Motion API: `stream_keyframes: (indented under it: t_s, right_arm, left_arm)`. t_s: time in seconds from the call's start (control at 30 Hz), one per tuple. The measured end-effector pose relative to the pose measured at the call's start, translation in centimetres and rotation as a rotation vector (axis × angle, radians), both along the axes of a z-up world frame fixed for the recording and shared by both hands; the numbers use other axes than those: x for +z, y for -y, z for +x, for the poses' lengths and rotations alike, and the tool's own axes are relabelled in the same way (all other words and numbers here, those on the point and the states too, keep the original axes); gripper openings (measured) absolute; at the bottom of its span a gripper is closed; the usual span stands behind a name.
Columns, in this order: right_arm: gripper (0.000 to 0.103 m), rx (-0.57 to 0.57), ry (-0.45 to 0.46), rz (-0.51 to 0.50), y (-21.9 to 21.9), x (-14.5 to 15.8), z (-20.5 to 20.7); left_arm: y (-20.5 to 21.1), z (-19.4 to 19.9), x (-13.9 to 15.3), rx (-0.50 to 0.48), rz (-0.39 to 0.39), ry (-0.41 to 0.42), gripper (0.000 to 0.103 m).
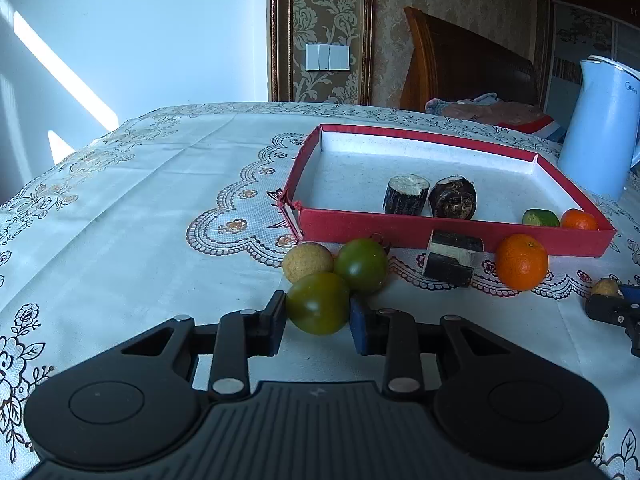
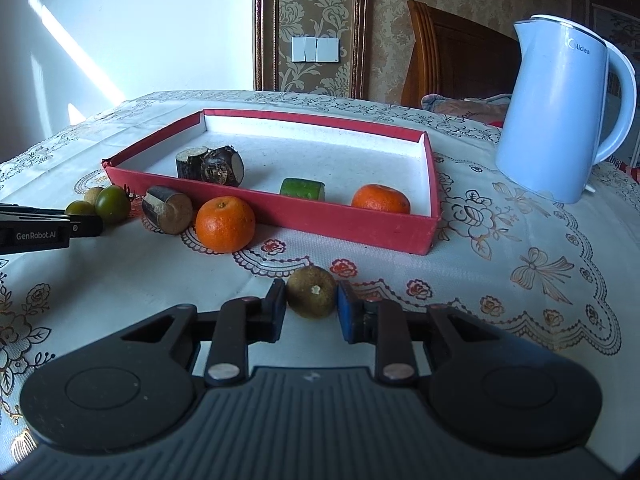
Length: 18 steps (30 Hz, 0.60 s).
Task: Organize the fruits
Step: 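Close the right gripper on the brown kiwi while the left gripper closes on the green tomato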
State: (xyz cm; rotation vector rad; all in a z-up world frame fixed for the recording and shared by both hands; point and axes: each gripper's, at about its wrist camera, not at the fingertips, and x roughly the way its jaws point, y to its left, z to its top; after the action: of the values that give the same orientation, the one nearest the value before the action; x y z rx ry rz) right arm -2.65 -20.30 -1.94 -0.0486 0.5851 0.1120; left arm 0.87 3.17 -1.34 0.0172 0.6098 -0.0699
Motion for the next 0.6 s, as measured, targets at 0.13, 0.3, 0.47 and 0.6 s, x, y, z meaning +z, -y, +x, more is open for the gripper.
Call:
stream_keyframes:
  t_s: [0.13,0.3,0.47,0.6]
  right_arm:
    - [0.025,-0.002,0.004,0.001,0.01,-0.01,-0.04]
    - [0.025,-0.002,0.002,-0.001,0.01,0.0,-0.03]
    - [0.025,-0.007,0.001,-0.009,-0.1,0.0,-0.01]
    - [0.025,-0.013,0.004,-0.012,-0.14,-0.01,0.0]
  left_arm:
    - [-0.06,-0.12,0.1,0.008,0.0,0.008,0.032]
    - [-0.24,-0.29,0.23,0.011,-0.009,0.021,0.032]
    - [-0.25,-0.57,0.31,0.011,-0.013,0.037,0.032]
    - [-0.37,-0.91,0.45,0.012,-0.018,0.052,0.032]
